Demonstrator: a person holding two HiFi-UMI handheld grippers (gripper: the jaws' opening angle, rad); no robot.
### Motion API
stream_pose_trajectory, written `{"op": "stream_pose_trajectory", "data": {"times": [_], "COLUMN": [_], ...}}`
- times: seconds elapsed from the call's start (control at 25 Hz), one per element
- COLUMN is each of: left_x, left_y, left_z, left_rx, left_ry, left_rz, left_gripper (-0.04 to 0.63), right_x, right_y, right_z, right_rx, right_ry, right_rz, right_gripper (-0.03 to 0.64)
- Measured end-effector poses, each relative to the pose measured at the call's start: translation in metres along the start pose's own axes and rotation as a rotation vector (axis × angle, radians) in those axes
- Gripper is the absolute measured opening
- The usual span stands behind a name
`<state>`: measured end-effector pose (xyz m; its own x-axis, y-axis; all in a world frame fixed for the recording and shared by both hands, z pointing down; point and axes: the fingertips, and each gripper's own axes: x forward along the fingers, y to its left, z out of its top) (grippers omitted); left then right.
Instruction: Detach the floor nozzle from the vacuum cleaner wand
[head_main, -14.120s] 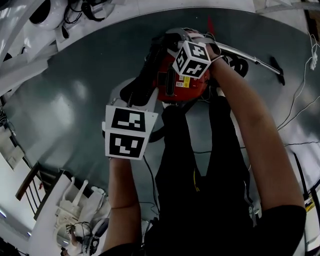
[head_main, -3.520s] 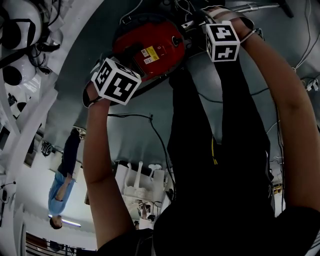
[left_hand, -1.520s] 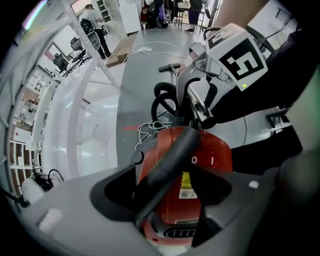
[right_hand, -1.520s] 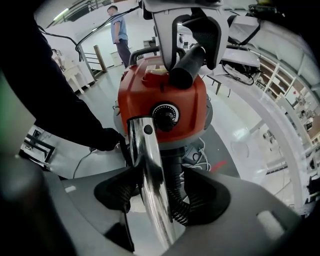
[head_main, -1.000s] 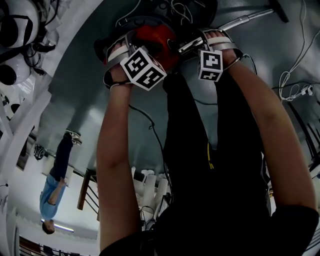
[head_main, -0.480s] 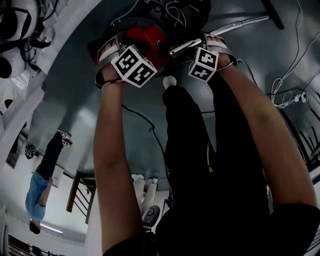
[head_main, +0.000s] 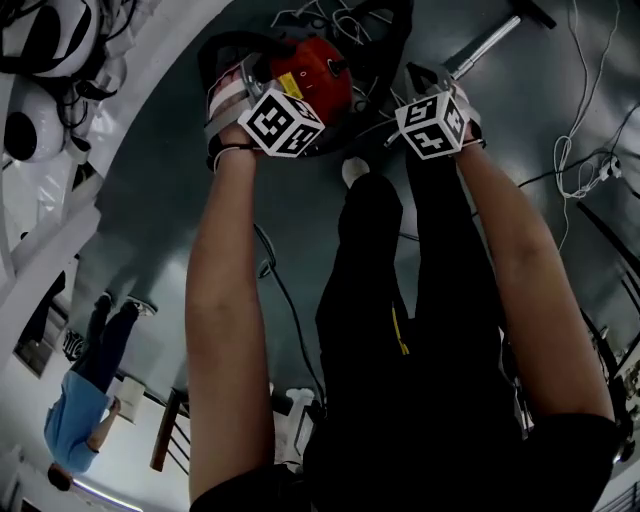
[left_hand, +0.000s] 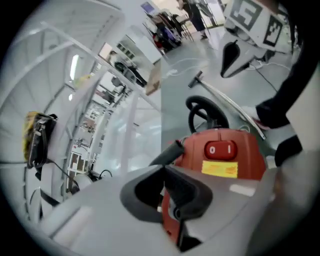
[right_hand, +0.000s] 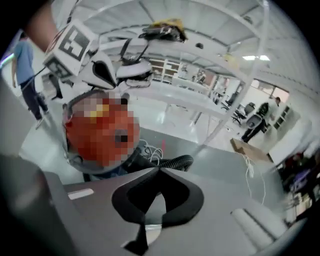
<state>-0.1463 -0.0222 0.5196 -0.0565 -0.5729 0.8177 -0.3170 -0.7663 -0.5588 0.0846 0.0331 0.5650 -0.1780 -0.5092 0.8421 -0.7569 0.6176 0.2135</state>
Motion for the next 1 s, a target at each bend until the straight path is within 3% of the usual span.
{"op": "stream_pose_trajectory", "data": {"times": [0.04, 0.12, 0.2, 0.28, 0.36, 0.52, 0.6, 0.76, 1.0], "left_x": [-0.009, -0.027, -0.046, -0.065, -0.081, -0.105, -0.115, -0.133, -0.151], "left_y": [0.004, -0.002, -0.018, -0.038, -0.06, -0.104, -0.117, -0.125, -0.132], "left_z": [0.0, 0.002, 0.001, 0.0, 0.004, 0.021, 0.031, 0.056, 0.089], "left_rx": [-0.04, -0.196, -0.386, -0.514, -0.573, -0.62, -0.689, -0.835, -0.948], "left_ry": [-0.029, -0.075, -0.09, -0.095, -0.116, -0.154, -0.169, -0.206, -0.234], "left_rz": [0.019, -0.064, -0.182, -0.267, -0.309, -0.356, -0.383, -0.4, -0.396], "left_gripper": [0.009, 0.009, 0.009, 0.009, 0.009, 0.008, 0.009, 0.008, 0.009], "right_x": [-0.011, -0.028, -0.039, -0.045, -0.05, -0.068, -0.079, -0.103, -0.135], "right_y": [0.005, 0.014, 0.028, 0.043, 0.048, 0.045, 0.043, 0.037, 0.025], "right_z": [0.002, 0.002, -0.007, -0.019, -0.028, -0.042, -0.053, -0.063, -0.056], "right_rx": [0.07, 0.145, 0.138, 0.1, 0.1, 0.2, 0.236, 0.351, 0.512], "right_ry": [-0.027, -0.06, -0.057, -0.036, -0.029, -0.043, -0.036, -0.038, -0.102], "right_rz": [0.005, 0.027, 0.056, 0.078, 0.089, 0.078, 0.068, 0.055, 0.03], "right_gripper": [-0.002, -0.003, -0.003, -0.003, -0.003, -0.003, -0.003, -0.003, -0.003]}}
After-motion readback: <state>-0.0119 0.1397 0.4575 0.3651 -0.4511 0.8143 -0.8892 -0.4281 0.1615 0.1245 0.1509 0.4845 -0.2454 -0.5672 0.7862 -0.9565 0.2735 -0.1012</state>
